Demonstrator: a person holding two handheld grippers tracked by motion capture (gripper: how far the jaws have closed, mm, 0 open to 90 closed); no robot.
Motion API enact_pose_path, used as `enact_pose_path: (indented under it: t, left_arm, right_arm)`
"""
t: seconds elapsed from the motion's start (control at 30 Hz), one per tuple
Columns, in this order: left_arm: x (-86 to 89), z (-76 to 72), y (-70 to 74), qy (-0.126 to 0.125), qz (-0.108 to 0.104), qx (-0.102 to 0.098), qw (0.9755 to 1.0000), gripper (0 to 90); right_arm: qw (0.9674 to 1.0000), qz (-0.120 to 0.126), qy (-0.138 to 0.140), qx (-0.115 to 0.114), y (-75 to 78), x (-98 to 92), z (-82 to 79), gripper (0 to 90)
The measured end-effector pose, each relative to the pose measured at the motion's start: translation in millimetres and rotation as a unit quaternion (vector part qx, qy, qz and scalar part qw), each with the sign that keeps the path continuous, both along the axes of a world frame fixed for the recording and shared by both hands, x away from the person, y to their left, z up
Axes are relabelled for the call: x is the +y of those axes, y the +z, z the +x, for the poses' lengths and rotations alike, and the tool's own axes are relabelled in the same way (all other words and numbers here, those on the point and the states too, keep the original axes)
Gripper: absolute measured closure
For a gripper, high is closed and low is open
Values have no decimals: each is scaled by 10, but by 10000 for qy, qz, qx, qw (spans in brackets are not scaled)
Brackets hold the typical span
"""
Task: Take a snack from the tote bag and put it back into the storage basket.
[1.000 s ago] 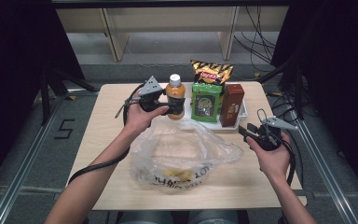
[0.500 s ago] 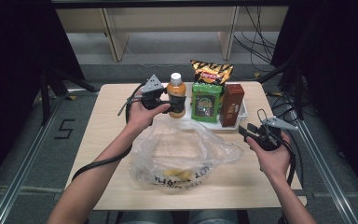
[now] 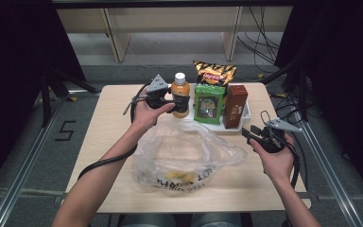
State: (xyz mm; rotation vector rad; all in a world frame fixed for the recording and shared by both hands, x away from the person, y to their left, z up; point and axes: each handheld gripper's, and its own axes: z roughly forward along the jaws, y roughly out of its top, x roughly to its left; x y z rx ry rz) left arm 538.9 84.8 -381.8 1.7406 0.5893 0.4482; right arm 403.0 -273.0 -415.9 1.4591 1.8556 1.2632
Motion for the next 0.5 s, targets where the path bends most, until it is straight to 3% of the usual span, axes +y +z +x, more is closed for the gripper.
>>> enact_pose_path:
  t: [0.5]
  left_arm:
    - [-57,93,-66,41,56,80,9999,345]
  right_arm:
    - [10000,-7,28,-33,-6,-5,-3,578]
